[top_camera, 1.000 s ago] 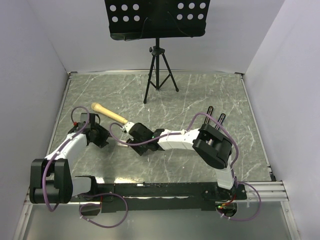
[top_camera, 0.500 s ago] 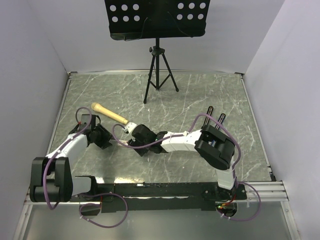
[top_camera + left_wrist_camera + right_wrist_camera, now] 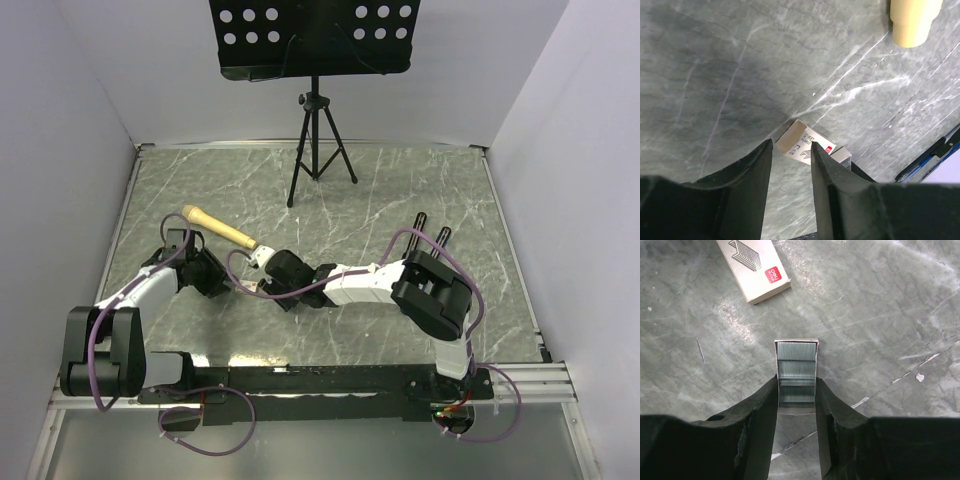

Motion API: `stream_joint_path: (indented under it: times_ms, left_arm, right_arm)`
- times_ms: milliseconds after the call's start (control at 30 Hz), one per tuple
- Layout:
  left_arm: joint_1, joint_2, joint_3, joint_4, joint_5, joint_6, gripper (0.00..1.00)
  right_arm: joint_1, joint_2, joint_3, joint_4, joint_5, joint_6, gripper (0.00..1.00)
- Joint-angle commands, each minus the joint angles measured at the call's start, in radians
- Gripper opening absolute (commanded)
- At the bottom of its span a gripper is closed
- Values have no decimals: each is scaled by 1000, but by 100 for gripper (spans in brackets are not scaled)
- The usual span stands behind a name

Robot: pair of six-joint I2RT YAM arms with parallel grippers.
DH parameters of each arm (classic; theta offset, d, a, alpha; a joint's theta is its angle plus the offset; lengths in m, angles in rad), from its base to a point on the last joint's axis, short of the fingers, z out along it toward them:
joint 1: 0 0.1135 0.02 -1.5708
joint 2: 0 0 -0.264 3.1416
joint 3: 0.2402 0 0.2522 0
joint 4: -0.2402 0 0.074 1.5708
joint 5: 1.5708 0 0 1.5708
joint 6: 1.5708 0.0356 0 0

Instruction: Unload the staples from the stapler

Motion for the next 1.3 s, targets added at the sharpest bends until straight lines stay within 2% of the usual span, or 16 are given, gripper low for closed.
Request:
stream_joint_path:
  times_ms: [0, 500, 767, 967, 1100, 1267]
  left_arm:
    - [-16, 19, 3, 34, 26, 32, 41]
    - [-60, 91, 11, 103, 63, 58, 29]
    - [-63, 99, 15, 115, 89, 78, 26]
    - [-63, 96, 29, 94, 98, 95, 23]
    - [-63, 85, 34, 85, 80, 102, 17]
    - [-63, 90, 46, 77, 81, 116, 16]
  right_arm:
    - [8, 13, 15, -18, -18, -32, 37]
    - [11, 44, 53, 0, -75, -95, 37]
    - [11, 69, 73, -1, -81, -112, 37]
    - [10, 75, 81, -7, -72, -118, 37]
    - [8, 75, 78, -6, -64, -128, 37]
    - [-7, 56, 66, -10, -60, -131, 37]
